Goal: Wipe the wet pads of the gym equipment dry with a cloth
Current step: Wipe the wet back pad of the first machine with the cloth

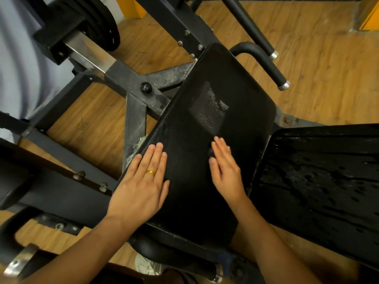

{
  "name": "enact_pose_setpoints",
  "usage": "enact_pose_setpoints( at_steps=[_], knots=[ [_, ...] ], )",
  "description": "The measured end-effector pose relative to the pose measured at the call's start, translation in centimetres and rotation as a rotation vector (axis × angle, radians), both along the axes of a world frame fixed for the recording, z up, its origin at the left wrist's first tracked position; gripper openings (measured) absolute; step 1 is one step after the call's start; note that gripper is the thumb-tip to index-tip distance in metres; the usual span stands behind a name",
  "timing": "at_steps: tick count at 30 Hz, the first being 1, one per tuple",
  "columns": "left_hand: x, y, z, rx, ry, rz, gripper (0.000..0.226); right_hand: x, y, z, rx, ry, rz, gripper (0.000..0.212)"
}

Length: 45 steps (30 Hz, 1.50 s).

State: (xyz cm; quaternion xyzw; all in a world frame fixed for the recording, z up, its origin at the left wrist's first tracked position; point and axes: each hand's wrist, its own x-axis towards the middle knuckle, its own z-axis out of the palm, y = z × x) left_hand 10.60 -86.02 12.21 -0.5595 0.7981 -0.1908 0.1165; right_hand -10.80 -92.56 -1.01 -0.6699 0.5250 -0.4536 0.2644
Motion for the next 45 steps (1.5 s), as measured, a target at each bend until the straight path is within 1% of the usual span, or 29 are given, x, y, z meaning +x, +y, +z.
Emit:
enact_pose_setpoints(
  at_steps=[2, 4, 6, 8, 12, 14, 17, 20, 26, 30, 32, 34, 38, 40, 42, 45],
  knots=[
    [0.1, 0.0, -0.1, -0.002, -0.003, -0.004, 0.069, -0.5, 1.1, -0.9, 0.082, -0.032, -0.071, 0.046],
    [0.1, 0.0, -0.1, -0.003, -0.006, -0.008, 0.069, -0.1, 1.0, -1.0, 0.117, -0.068, -0.124, 0.045],
    [0.1, 0.0, -0.2, -0.002, -0.009, -0.004, 0.068, 0.6, 0.6, -0.4, 0.152, -0.131, -0.128, 0.045],
    [0.1, 0.0, -0.2, -0.007, -0.009, -0.001, 0.068, 1.7, -0.1, 1.1, 0.126, -0.155, -0.071, 0.046],
    [-0.1, 0.0, -0.1, -0.016, -0.014, -0.003, 0.068, 6.4, -3.3, 7.0, -0.009, -0.080, 0.112, 0.046],
    [-0.1, 0.0, -0.1, -0.010, -0.009, -0.003, 0.068, 8.2, -5.0, 9.3, -0.035, -0.053, 0.182, 0.046],
    [-0.1, 0.0, 0.0, -0.008, -0.002, -0.005, 0.068, 8.0, -5.7, 9.4, -0.040, -0.041, 0.221, 0.047],
    [-0.1, 0.0, 0.1, -0.011, -0.007, -0.003, 0.068, 5.8, -4.1, 7.0, -0.020, -0.034, 0.125, 0.047],
    [0.0, 0.1, 0.1, -0.007, -0.005, -0.002, 0.068, -1.1, 0.6, -0.8, 0.226, -0.057, -0.172, 0.047],
    [0.0, 0.0, 0.1, -0.005, -0.001, -0.002, 0.068, -0.8, 0.7, -1.0, 0.306, -0.110, -0.273, 0.047],
    [-0.1, 0.0, 0.0, -0.006, 0.002, 0.001, 0.068, -0.1, 0.3, -0.2, 0.280, -0.113, -0.239, 0.047],
    [-0.1, 0.0, 0.0, -0.007, 0.007, 0.000, 0.068, 0.9, -0.4, 1.1, 0.196, -0.093, -0.139, 0.047],
    [-0.1, 0.0, 0.0, -0.017, 0.005, -0.004, 0.068, 4.8, -4.0, 5.9, 0.018, -0.034, 0.048, 0.046],
    [-0.2, 0.0, 0.0, -0.012, -0.001, -0.004, 0.068, 6.7, -6.2, 8.1, -0.029, -0.009, 0.122, 0.046],
    [-0.2, 0.0, 0.0, -0.004, -0.001, -0.002, 0.067, 7.3, -7.6, 9.1, -0.049, 0.021, 0.149, 0.046],
    [-0.2, 0.0, 0.1, -0.003, -0.003, -0.002, 0.067, 6.9, -7.5, 8.6, -0.047, 0.049, 0.140, 0.047]
  ],
)
